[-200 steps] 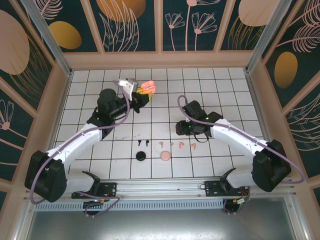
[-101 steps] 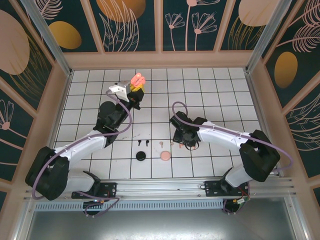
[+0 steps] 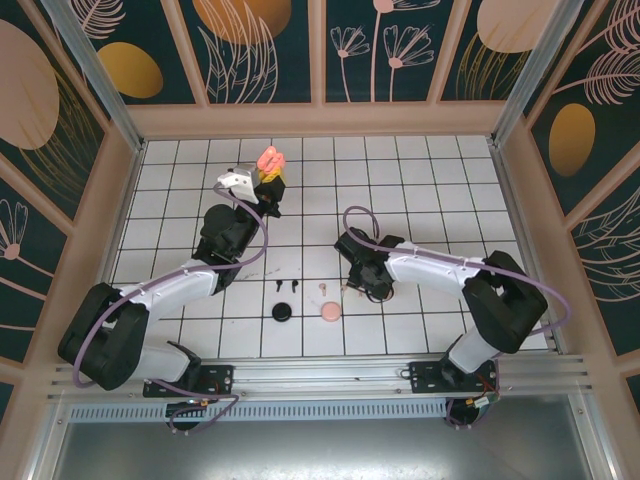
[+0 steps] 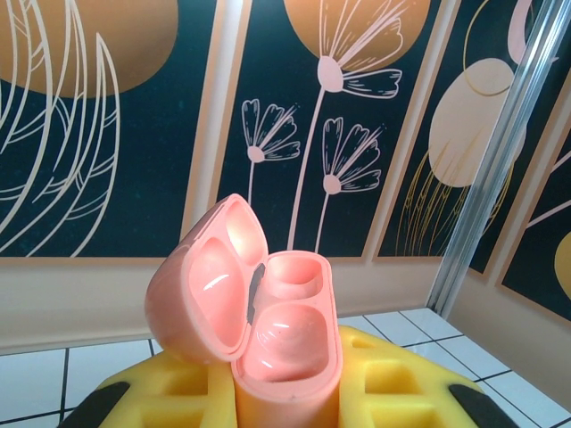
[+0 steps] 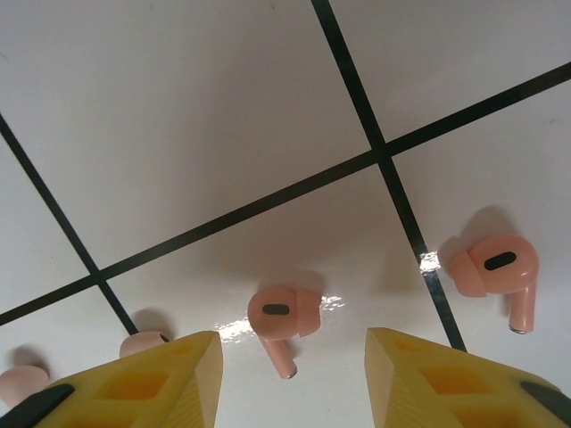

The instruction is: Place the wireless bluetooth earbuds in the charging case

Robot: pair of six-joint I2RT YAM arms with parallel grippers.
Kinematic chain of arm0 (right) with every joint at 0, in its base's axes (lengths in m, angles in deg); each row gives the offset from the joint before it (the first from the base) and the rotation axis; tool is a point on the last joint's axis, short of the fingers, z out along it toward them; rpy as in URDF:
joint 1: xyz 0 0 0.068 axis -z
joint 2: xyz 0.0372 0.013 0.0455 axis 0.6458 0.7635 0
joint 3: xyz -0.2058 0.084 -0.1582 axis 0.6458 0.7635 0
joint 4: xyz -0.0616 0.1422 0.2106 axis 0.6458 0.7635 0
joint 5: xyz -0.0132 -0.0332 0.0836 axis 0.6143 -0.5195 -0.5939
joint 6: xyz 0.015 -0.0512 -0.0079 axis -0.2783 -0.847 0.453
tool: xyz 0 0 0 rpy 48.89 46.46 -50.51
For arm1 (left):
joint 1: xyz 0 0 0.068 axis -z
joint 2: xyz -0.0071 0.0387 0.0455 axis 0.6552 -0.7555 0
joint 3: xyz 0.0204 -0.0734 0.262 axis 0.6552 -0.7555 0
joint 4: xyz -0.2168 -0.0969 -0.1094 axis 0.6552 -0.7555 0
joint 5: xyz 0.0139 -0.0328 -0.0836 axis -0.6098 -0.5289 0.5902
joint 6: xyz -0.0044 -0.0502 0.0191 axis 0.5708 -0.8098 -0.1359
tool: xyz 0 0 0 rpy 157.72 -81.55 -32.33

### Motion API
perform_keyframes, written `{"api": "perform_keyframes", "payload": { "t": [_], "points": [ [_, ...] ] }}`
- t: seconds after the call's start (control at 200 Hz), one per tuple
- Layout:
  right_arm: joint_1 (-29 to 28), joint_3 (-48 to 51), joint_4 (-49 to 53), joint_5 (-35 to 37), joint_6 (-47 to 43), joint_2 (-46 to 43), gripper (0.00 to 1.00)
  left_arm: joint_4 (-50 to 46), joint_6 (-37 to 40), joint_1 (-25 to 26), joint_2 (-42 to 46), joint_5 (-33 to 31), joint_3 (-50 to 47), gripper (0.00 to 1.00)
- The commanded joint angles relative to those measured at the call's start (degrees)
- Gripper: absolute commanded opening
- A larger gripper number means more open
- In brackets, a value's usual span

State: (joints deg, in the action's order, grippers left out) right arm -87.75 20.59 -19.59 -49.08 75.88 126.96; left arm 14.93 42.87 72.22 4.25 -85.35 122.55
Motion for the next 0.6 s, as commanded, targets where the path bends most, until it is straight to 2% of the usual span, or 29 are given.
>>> {"api": "perform_keyframes", "payload": {
  "t": [0.0,0.591],
  "points": [
    [-0.6,-1.9,1.0,1.3,1.2,1.4,0.46,2.3,0.1,0.3,0.1,0.2,0.9,0.00],
    [-0.6,-2.9,0.2,2.2,0.8,5.7,0.44,0.7,-0.5,0.3,0.4,2.8,1.6,0.00]
  ]
}}
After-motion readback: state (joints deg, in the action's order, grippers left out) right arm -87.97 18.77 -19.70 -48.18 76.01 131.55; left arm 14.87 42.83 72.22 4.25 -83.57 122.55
